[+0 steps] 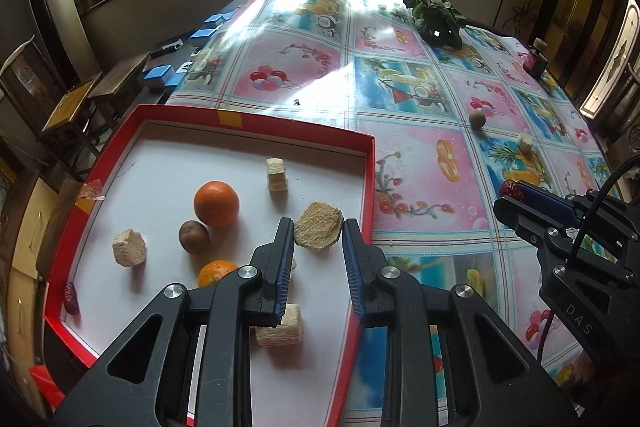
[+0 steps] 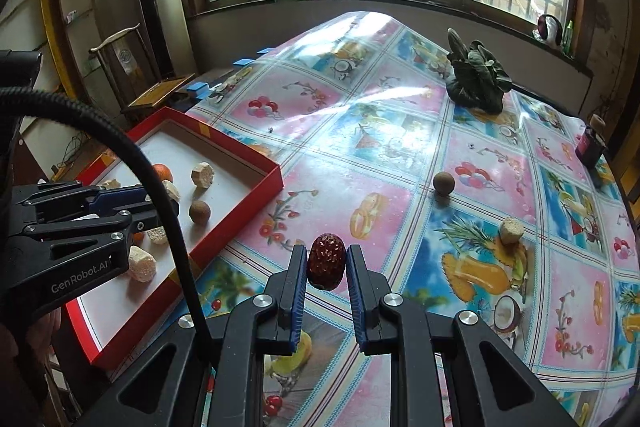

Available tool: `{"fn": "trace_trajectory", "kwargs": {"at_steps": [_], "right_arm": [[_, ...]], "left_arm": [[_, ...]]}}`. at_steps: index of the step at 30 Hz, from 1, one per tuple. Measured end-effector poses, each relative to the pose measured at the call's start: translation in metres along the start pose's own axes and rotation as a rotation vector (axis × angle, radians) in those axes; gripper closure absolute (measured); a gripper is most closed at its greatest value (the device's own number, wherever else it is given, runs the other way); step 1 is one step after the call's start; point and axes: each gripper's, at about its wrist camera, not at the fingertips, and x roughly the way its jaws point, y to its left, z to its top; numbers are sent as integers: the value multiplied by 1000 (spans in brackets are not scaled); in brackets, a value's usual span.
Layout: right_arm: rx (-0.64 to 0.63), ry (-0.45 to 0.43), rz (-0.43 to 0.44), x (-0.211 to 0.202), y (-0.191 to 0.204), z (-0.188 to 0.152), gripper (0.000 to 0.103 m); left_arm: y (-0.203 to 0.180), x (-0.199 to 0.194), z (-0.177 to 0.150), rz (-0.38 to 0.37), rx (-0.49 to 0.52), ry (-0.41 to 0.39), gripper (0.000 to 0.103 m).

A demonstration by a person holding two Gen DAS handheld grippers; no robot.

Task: Organize fruits
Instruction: 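Carry the grain cake and red date over the tray and open both grippers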

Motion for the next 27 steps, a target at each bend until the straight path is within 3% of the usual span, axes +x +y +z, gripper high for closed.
{"fn": "trace_trajectory", "kwargs": {"at_steps": [11,27], "right_arm": [[-58,-5,52,7,33,14,84],[-148,82,238,61,94,35,84]], "left_arm": [[41,-8,-8,52,-63,-13,79],[93,11,-17,132,-152,19,79]]}}
